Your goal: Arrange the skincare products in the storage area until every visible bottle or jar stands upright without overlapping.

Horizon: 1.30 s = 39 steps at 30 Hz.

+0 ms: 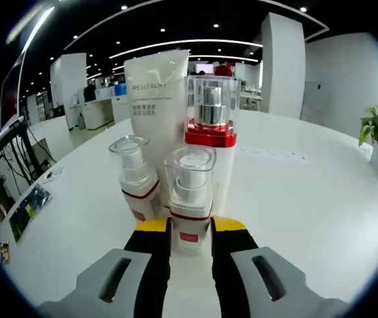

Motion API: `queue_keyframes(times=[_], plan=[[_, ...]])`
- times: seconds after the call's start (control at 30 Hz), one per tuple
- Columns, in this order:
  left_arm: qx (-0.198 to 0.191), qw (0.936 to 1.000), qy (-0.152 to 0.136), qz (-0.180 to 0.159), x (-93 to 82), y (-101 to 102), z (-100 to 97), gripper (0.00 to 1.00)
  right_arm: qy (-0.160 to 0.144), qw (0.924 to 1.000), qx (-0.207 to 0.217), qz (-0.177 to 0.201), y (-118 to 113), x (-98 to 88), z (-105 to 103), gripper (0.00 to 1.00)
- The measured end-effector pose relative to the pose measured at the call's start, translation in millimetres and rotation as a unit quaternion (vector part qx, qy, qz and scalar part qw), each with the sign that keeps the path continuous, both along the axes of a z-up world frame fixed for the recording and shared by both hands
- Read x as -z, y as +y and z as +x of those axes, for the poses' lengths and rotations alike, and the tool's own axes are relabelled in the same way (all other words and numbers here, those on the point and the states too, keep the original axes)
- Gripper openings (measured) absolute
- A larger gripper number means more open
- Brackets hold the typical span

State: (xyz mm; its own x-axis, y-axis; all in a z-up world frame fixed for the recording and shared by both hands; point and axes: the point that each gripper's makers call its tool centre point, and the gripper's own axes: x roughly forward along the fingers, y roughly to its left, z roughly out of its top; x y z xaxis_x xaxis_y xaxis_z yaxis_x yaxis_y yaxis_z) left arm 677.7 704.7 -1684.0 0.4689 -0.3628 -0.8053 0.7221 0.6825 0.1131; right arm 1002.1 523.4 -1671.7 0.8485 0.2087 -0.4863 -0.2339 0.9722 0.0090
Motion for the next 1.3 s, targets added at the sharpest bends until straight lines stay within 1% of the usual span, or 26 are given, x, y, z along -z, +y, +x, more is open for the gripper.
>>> queue_keyframes(times=[0.07, 0.17, 0.23, 0.3, 0.37, 0.4, 0.47, 0.5, 0.53, 0.57, 0.63, 0.7, 0.77, 0.83, 0.87, 0.9, 0.93, 0.97, 1.0, 1.07, 1.1, 1.13, 1.17, 1.2, 1.23, 1.3], plan=[[0.001, 1.0, -0.002, 0.002, -0.3, 0, 0.4, 0.24, -0.003, 0.9999, 0.007, 0.008, -2, -2.0, -2, 0.27], [0.0, 1.0, -0.003, 0.0, -0.9, 0, 0.8, 0.24, 0.002, 0.9997, 0.014, 0.021, -6, -2.6, -4, 0.32], [0.0, 1.0, -0.002, 0.0, -0.8, 0, 0.7, 0.24, 0.024, 0.9967, 0.041, 0.066, -8, -1.5, -12, 0.36], [-0.001, 1.0, -0.004, 0.0, -1.3, 1, 1.2, 0.25, 0.016, 0.9947, 0.048, 0.09, -6, -9.9, -17, 0.4], [-0.001, 1.0, -0.006, 0.0, -2.0, 1, 1.6, 0.25, 0.014, 0.9959, 0.037, 0.081, -6, -13.7, -30, 0.42], [-0.001, 1.0, -0.007, -0.002, -3.0, 0, 1.9, 0.25, 0.018, 0.9957, 0.036, 0.084, -6, -14.0, -35, 0.44], [0.0, 0.9999, -0.01, -0.003, -4.1, 0, 2.5, 0.25, 0.046, 0.9912, 0.043, 0.116, -3, -12.0, -53, 0.48], [-0.001, 0.9999, -0.009, -0.004, -4.2, 0, 2.3, 0.24, 0.07, 0.9846, 0.046, 0.154, 1, -12.3, -67, 0.46], [-0.002, 1.0, -0.006, -0.007, -3.7, -1, 1.6, 0.24, 0.083, 0.9785, 0.048, 0.182, 4, -14.2, -76, 0.42], [-0.002, 1.0, -0.006, -0.007, -3.6, -1, 1.6, 0.24, 0.078, 0.9796, 0.045, 0.18, 1, -18.1, -84, 0.36], [-0.001, 0.9999, -0.01, -0.007, -4.8, -1, 2.1, 0.24, 0.062, 0.9848, 0.028, 0.16, -1, -26.5, -98, 0.3], [0.0, 0.9999, -0.012, -0.01, -5.5, -2, 2.3, 0.25, 0.049, 0.9857, 0.011, 0.161, 2, -37.7, -112, 0.34], [0.0, 0.9998, -0.015, -0.01, -6.7, -2, 2.9, 0.25, 0.047, 0.9862, -0.003, 0.159, 4, -44.0, -124, 0.36], [-0.002, 0.9998, -0.016, -0.014, -7.8, -3, 3.3, 0.26, 0.049, 0.9863, -0.016, 0.157, 8, -50.7, -141, 0.34], [-0.002, 0.9998, -0.013, -0.016, -7.5, -4, 3.0, 0.27, 0.054, 0.9845, -0.032, 0.164, 14, -56.0, -152, 0.31], [-0.004, 0.9998, -0.01, -0.019, -7.2, -4, 2.3, 0.27, 0.055, 0.9837, -0.037, 0.167, 16, -58.3, -156, 0.29], [-0.004, 0.9997, -0.012, -0.021, -7.9, -4, 2.7, 0.28, 0.054, 0.9837, -0.046, 0.165, 20, -63.5, -166, 0.27], [-0.003, 0.9996, -0.015, -0.022, -9.0, -5, 3.1, 0.28, 0.054, 0.9839, -0.053, 0.162, 23, -65.9, -174, 0.29], [0.0, 0.9994, -0.014, -0.031, -9.7, -8, 2.2, 0.29, 0.055, 0.9849, -0.068, 0.149, 27, -67.6, -183, 0.32], [0.005, 0.9989, -0.006, -0.047, -9.6, -14, 0.1, 0.35, 0.052, 0.9855, -0.065, 0.148, 29, -70.1, -197, 0.37], [0.007, 0.9987, -0.003, -0.05, -9.9, -16, -0.7, 0.37, 0.054, 0.9847, -0.069, 0.151, 31, -69.9, -202, 0.37], [0.017, 0.9981, 0.0, -0.06, -11.7, -19, -2.2, 0.38, 0.063, 0.9826, -0.081, 0.155, 35, -68.8, -210, 0.37], [0.018, 0.9977, 0.003, -0.065, -12.5, -20, -2.8, 0.38, 0.065, 0.9816, -0.087, 0.157, 37, -68.9, -214, 0.37], [0.014, 0.9962, 0.012, -0.085, -14.8, -24, -3.7, 0.38, 0.065, 0.9807, -0.091, 0.16, 39, -70.1, -218, 0.38], [0.005, 0.9931, 0.026, -0.114, -19.0, -27, -3.7, 0.38, 0.062, 0.9796, -0.102, 0.162, 43, -73.4, -223, 0.39], [-0.018, 0.9847, 0.042, -0.168, -30.2, -29, 2.7, 0.38, 0.054, 0.9756, -0.12, 0.176, 50, -81.9, -230, 0.39]])
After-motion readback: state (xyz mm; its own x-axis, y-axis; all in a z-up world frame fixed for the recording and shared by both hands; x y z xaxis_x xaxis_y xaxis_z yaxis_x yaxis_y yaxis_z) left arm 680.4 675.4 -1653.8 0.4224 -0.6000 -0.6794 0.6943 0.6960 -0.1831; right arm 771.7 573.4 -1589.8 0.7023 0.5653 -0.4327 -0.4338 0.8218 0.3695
